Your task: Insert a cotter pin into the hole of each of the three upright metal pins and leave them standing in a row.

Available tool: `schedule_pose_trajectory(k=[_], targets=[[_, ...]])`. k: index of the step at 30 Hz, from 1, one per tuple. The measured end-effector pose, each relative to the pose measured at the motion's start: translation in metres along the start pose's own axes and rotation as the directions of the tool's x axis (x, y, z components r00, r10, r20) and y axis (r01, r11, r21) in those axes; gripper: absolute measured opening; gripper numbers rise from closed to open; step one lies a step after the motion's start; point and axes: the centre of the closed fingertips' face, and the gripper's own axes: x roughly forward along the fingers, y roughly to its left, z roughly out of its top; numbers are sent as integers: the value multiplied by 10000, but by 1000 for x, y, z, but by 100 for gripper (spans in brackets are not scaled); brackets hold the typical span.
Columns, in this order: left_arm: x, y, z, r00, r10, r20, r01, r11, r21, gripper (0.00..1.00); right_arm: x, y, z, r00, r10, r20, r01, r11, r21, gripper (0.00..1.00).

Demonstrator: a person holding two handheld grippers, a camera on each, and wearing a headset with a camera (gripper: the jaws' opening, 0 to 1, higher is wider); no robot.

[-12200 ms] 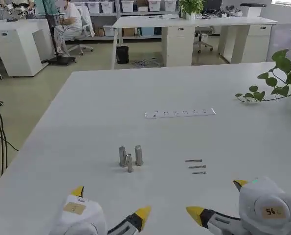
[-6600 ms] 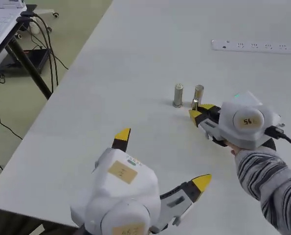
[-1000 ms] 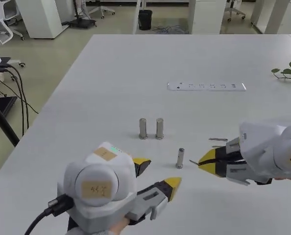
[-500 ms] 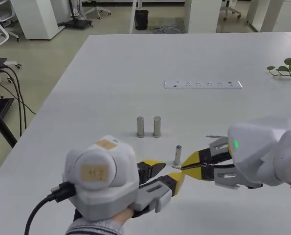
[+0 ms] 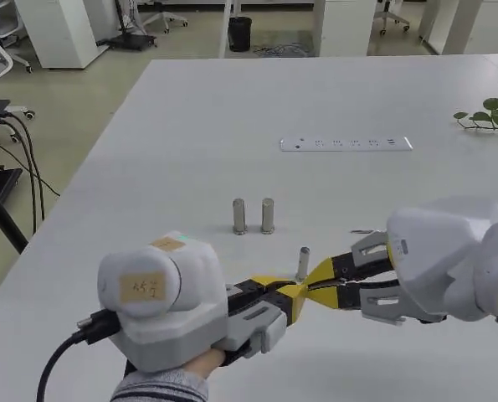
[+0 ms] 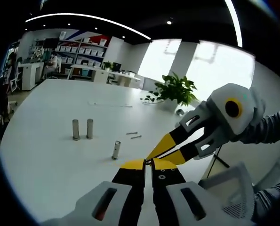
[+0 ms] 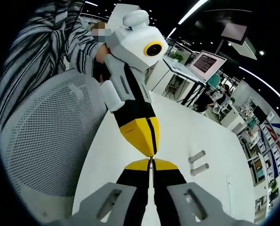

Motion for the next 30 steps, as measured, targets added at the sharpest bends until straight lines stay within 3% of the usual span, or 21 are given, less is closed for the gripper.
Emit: schedule_pose_trajectory(k=[7,12,19,23,24,26,30], targets=[[-1,-1,-2,10000,-79,-5,79,10000,0,0,0,0,1,10000,21,-22,-22,10000,-64,0],[-1,-3,-2,9997,-219,-104,227,9958,886,0,-1,1,1,10000,-6,-48,5,9999,-121,0],[-2,-10,-7,9981,-456,-425,548,9666,2504,0,-1,4,-5,9996,243,-158,-236,9988,430,0],[-2,-14,-12,9958,-597,-694,793,9413,3282,0,-1,9,-8,9985,497,-208,-484,9970,603,0],[-3,-15,-13,9951,-652,-747,882,9268,3652,0,-1,10,-8,9982,565,-190,-552,9966,615,0],[-4,-18,-16,9929,-792,-888,1079,9139,3912,0,-1,14,-8,9970,749,-191,-734,9948,708,0],[-6,-23,-18,9883,-1162,-990,1460,9084,3918,0,0,20,-11,9944,1004,-341,-981,9931,639,0]])
